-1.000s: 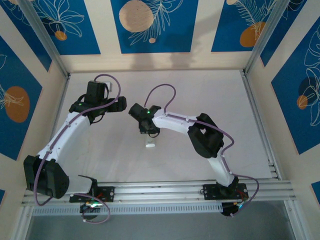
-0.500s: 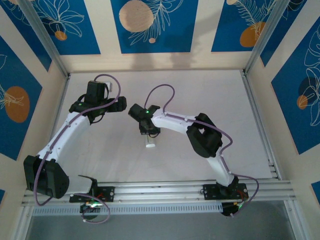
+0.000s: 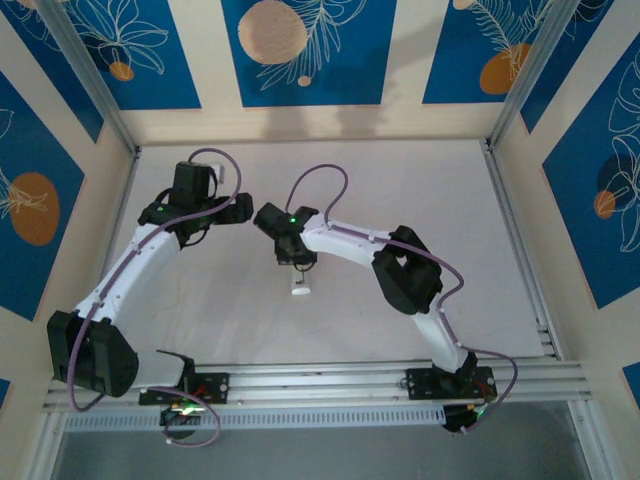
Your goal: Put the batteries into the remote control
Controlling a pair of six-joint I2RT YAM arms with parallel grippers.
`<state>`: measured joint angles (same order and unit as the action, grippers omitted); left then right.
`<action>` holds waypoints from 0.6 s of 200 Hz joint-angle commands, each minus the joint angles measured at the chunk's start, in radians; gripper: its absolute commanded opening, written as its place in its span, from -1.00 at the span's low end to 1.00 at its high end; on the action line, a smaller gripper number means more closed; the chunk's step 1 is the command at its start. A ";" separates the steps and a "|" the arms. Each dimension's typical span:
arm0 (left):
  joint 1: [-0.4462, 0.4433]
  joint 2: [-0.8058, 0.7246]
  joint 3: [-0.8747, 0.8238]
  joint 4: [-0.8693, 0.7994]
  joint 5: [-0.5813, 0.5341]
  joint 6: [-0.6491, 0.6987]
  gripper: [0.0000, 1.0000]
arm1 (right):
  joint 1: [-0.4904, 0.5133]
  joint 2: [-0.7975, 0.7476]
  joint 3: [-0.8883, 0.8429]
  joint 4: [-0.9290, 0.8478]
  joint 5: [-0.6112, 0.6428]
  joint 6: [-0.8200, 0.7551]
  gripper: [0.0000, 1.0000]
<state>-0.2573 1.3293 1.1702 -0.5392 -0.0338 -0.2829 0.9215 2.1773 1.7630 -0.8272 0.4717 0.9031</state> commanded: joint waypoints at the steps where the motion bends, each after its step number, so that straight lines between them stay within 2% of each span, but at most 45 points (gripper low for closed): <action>1: 0.009 0.001 0.013 -0.006 0.014 -0.004 1.00 | -0.003 0.031 0.017 -0.034 0.011 0.014 -0.61; 87: 0.009 0.001 0.011 -0.004 0.017 -0.004 1.00 | 0.000 0.016 0.013 -0.075 0.055 0.007 -0.62; 120: 0.009 0.001 0.012 -0.004 0.017 -0.004 1.00 | 0.003 0.018 0.006 -0.062 0.026 0.022 -0.63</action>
<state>-0.2573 1.3293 1.1702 -0.5392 -0.0338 -0.2829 0.9218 2.1948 1.7653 -0.8528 0.4938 0.9035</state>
